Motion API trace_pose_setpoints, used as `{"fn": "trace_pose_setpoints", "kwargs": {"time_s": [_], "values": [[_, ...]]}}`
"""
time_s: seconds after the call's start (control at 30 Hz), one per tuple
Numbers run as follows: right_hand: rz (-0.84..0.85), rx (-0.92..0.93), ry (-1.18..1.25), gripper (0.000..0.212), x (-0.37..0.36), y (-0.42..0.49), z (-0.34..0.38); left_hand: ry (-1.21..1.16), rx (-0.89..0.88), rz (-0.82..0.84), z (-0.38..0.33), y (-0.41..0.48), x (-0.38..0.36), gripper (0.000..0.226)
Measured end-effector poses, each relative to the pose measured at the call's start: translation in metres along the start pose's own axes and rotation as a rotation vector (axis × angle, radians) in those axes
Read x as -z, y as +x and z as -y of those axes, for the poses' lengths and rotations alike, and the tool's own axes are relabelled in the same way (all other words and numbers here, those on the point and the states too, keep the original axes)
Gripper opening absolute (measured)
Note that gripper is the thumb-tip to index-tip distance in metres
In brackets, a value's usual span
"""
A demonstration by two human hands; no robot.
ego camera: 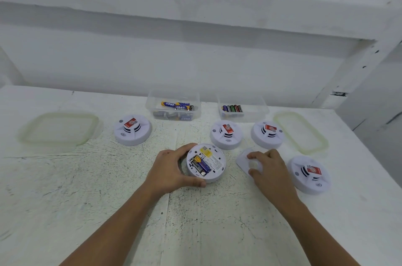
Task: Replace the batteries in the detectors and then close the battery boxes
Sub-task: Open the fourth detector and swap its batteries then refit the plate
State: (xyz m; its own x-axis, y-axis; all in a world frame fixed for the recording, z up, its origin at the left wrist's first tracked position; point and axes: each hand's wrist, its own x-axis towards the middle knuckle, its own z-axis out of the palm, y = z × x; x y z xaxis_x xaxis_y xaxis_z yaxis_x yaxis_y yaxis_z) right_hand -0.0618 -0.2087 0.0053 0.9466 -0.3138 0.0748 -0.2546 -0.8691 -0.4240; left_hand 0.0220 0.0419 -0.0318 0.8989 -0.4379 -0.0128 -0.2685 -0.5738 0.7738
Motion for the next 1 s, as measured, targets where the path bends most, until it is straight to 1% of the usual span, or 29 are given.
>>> {"fn": "trace_pose_setpoints", "kwargs": {"time_s": [0.1,0.2,0.33,0.4,0.43,0.5,0.6,0.67,0.73,0.9,1.0], "values": [[0.009,0.011,-0.217,0.037,-0.004,-0.001,-0.002,-0.005,0.004,0.003,-0.001,0.000,0.000,0.101],[0.066,0.003,-0.300,0.037,-0.003,0.001,-0.002,-0.001,0.014,-0.007,-0.003,-0.001,0.001,0.102],[0.130,0.015,-0.291,0.037,0.005,0.010,0.006,-0.005,0.017,-0.005,-0.003,0.000,0.000,0.101],[0.110,0.048,-0.198,0.033,0.008,0.015,0.014,-0.010,0.027,-0.005,-0.004,0.000,0.000,0.101],[0.094,0.088,-0.101,0.027,0.009,0.017,0.022,-0.015,0.030,-0.006,-0.004,0.000,0.000,0.102],[0.096,0.225,0.086,0.015,0.011,0.020,0.042,-0.018,0.029,-0.005,-0.005,0.000,0.001,0.101],[0.217,0.388,0.192,0.013,0.007,0.024,0.072,-0.008,0.011,0.002,-0.007,0.000,0.001,0.099],[0.305,0.462,0.151,0.016,0.000,0.028,0.083,-0.010,-0.002,0.012,-0.008,0.000,0.002,0.098],[0.356,0.520,0.100,0.017,-0.006,0.033,0.088,-0.008,-0.016,0.012,-0.008,0.000,0.002,0.098],[0.360,0.632,0.039,0.014,-0.012,0.037,0.092,-0.007,-0.042,0.021,-0.009,0.000,0.003,0.095],[0.367,0.660,0.011,0.011,-0.016,0.038,0.093,0.016,-0.024,-0.004,-0.011,-0.003,0.005,0.087]]}}
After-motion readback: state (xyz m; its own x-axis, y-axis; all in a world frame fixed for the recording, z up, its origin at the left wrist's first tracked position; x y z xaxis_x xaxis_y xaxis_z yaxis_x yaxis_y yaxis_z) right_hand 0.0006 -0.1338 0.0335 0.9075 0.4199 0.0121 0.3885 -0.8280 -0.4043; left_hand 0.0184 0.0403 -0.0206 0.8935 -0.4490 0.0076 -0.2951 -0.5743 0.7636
